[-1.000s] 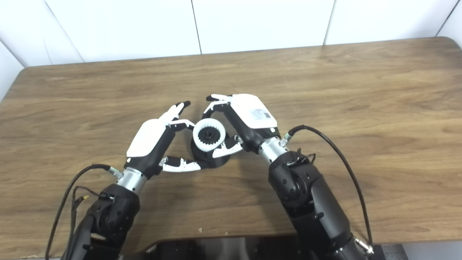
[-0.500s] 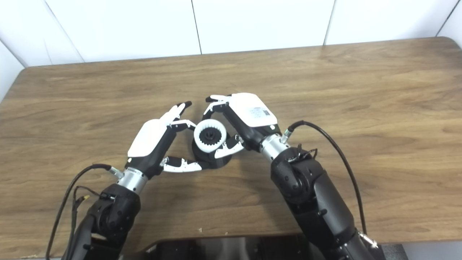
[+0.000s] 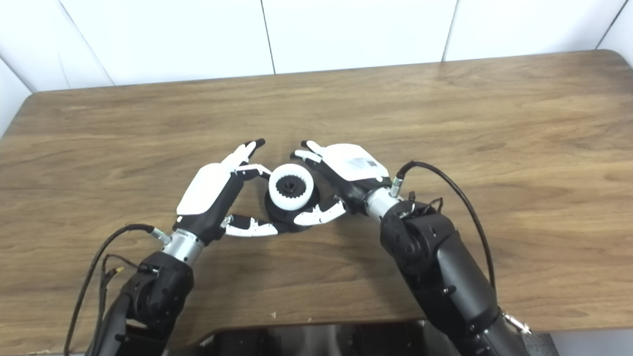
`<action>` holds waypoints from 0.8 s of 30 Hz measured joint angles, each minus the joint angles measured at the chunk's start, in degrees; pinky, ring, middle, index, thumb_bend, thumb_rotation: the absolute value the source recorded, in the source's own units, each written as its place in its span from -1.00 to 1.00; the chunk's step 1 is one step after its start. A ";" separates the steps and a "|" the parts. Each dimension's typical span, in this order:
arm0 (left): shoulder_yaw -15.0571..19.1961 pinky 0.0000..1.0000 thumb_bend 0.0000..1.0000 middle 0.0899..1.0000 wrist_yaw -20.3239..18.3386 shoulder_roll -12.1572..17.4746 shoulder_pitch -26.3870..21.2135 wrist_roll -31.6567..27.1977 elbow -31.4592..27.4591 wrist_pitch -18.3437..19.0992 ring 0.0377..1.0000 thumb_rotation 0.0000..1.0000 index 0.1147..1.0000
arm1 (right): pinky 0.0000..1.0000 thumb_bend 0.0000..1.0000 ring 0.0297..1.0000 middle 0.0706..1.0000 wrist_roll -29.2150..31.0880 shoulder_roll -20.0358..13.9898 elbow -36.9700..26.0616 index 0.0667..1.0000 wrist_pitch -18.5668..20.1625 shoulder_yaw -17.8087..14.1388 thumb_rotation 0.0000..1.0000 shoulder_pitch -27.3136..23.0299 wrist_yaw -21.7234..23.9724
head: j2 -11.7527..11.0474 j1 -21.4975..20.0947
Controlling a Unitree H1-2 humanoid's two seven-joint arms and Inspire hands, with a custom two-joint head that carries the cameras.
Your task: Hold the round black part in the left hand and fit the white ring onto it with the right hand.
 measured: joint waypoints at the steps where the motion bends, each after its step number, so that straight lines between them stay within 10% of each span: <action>1: 0.01 0.93 0.80 1.00 -0.04 0.00 0.00 -0.03 0.00 0.00 1.00 -0.40 0.04 | 0.67 1.00 0.89 1.00 0.01 0.01 -0.02 1.00 0.04 0.00 0.07 0.01 0.12 | 0.00 0.00; 24: 0.08 0.98 0.82 1.00 -0.39 0.02 0.00 1.16 -0.26 0.14 1.00 -0.34 0.12 | 0.78 1.00 0.92 1.00 0.45 0.08 -0.30 1.00 0.07 -0.19 0.06 0.46 -0.34 | 0.18 -0.35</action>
